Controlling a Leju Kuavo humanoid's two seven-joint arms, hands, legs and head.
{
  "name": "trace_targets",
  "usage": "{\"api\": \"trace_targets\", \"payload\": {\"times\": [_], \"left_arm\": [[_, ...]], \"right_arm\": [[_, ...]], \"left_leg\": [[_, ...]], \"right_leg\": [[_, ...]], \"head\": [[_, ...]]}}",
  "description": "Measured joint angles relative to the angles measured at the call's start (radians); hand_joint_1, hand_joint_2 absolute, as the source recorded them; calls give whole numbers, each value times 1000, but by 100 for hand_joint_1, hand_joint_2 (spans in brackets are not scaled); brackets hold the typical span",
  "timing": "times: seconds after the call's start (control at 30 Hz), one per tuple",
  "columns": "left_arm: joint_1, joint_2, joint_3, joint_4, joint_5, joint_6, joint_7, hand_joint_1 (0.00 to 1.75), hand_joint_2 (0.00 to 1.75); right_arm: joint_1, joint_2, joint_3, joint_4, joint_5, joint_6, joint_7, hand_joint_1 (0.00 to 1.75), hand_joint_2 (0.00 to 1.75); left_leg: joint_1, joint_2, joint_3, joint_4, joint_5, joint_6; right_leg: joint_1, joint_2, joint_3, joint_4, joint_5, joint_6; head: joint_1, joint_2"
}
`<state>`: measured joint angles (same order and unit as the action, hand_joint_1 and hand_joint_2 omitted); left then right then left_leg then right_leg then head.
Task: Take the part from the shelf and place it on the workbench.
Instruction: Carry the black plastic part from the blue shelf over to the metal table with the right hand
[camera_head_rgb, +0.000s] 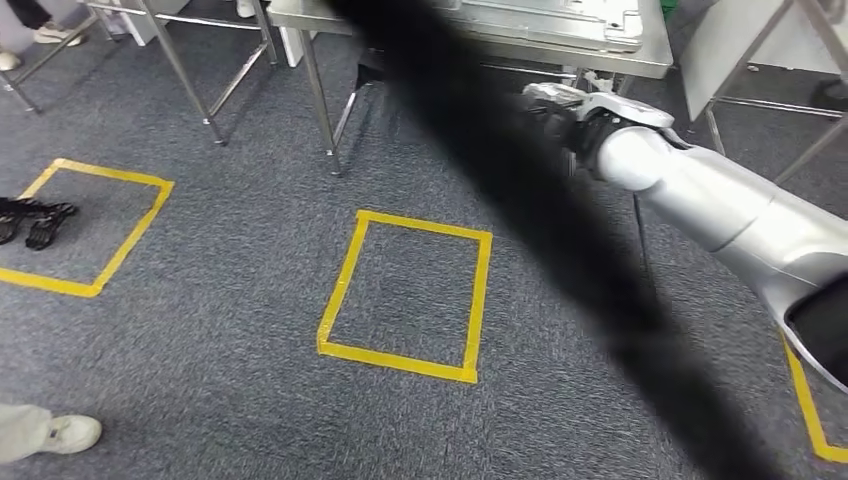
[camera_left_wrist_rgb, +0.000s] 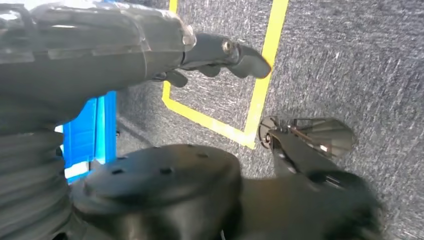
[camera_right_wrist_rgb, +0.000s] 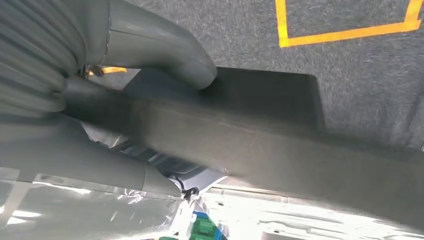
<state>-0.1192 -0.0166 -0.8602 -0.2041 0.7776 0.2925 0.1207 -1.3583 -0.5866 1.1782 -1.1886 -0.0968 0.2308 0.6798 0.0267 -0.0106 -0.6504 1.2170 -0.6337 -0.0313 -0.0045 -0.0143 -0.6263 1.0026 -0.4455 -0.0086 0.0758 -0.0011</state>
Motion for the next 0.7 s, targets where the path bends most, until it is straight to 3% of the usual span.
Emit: {"api": "trace_targets", "payload": {"times": [0.03, 0.07, 0.1, 0.17, 0.2, 0.23, 0.4, 0.47, 0.53, 0.57, 0.6, 0.63, 0.7], "left_arm": [[1, 0, 0, 0, 0, 0, 1, 0, 175], [2, 0, 0, 0, 0, 0, 2, 0, 175], [3, 0, 0, 0, 1, 0, 3, 0, 175], [3, 0, -1, 0, 1, 0, 5, 0, 175], [4, 1, -2, 0, 1, 0, 6, 0, 175], [5, 0, -4, 0, 1, 0, 6, 0, 175], [4, 0, -9, 0, 4, 0, 8, 0, 175], [3, -1, -9, 0, 7, 0, 8, 0, 175], [4, -1, -9, 0, 9, 0, 9, 0, 175], [4, -1, -9, 0, 9, 0, 9, 0, 175], [4, -1, -9, 0, 9, 0, 9, 0, 175], [4, -1, -9, 0, 9, 0, 8, 0, 175], [4, -1, -9, 0, 9, 0, 8, 0, 175]], "right_arm": [[0, 0, 7, -1, -2, -4, 0, 175, 175], [2, 0, 15, -3, -3, -7, 0, 175, 175], [3, 0, 22, -6, -4, -11, 0, 175, 175], [2, 0, 31, -13, -6, -17, 0, 175, 175], [1, 0, 35, -16, -6, -20, 0, 175, 175], [0, -1, 38, -18, -6, -21, 0, 175, 175], [-2, -5, 45, -30, -3, -32, 0, 175, 175], [-5, -5, 45, -38, 2, -37, 0, 175, 175], [-5, -6, 45, -43, 5, -41, 0, 175, 175], [-3, -6, 45, -47, 7, -41, 0, 175, 175], [-1, -6, 45, -52, 9, -42, 0, 175, 175], [-1, -6, 45, -56, 11, -43, 0, 175, 175], [-4, -7, 43, -64, 13, -44, 0, 175, 175]], "left_leg": [[-1, 0, -39, 57, -12, 0], [-2, 3, -63, 82, -4, 1], [-3, 6, -71, 71, 25, 2], [-3, 11, -45, -27, 111, 6], [-3, 11, -27, -76, 141, 9], [-4, 11, -12, -111, 152, 13], [-4, 11, 9, -148, 139, 34], [0, 12, 15, -151, 138, 40], [1, 12, 19, -151, 134, 45], [1, 13, 22, -151, 132, 45], [1, 13, 26, -151, 129, 45], [2, 13, 32, -151, 126, 43], [1, 14, 43, -152, 117, 36]], "right_leg": [[3, 1, 1, 2, -3, -4], [5, 4, 3, 5, -7, -6], [6, 7, 5, 9, -13, -7], [6, 14, 10, 22, -26, -3], [7, 17, 9, 30, -34, 1], [8, 20, 7, 37, -39, 5], [5, 22, -3, 57, -58, 27], [3, 20, -41, 141, -105, 38], [-2, 20, -106, 267, -153, 46], [-4, 19, -128, 304, -157, 48], [-6, 19, -133, 305, -140, 49], [-7, 19, -120, 268, -106, 48], [-6, 19, -62, 140, -32, 44]], "head": [[-7, 0], [-11, 0], [-14, 0], [-17, 0], [-21, 0], [-23, 0], [-15, 0], [-6, 0], [4, 0], [8, 0], [12, 0], [16, 0], [21, 0]]}}
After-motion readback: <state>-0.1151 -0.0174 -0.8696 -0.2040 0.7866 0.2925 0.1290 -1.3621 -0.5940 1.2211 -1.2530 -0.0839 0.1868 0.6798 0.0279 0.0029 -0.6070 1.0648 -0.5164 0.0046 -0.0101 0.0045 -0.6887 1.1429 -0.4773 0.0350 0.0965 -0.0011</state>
